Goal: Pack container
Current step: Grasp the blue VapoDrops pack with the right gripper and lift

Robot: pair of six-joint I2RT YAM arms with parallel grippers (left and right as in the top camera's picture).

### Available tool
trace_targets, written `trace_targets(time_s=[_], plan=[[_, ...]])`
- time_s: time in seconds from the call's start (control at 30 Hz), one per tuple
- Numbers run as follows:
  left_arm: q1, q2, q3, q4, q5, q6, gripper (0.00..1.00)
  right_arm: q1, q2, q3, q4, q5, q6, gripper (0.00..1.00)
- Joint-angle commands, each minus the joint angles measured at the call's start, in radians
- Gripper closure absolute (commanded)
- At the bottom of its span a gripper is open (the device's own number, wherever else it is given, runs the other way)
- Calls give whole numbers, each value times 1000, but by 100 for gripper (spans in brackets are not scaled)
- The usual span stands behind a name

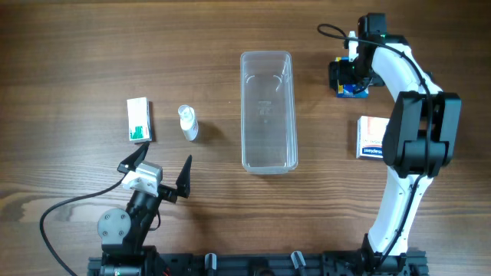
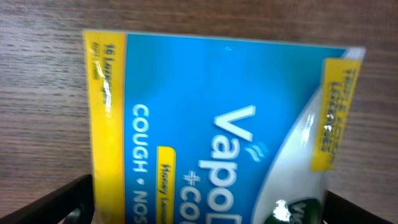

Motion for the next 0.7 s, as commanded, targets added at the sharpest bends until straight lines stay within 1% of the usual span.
trace_targets(time_s=[0.0, 0.07, 0.1, 0.2, 0.33, 0.67], plan=[[8, -7, -5, -1, 12, 11, 0, -9, 21, 14, 5, 29, -7, 0], [8, -7, -5, -1, 12, 11, 0, -9, 21, 14, 2, 28, -5, 2], [8, -7, -5, -2, 12, 11, 0, -9, 21, 14, 2, 28, -3, 6], [8, -4, -5, -1, 12, 11, 0, -9, 21, 14, 5, 27, -3, 14], [8, -3, -5, -1, 12, 11, 0, -9, 21, 14, 0, 24, -2, 19], [8, -3, -5, -1, 12, 11, 0, -8, -44, 16, -29, 5, 54, 20]])
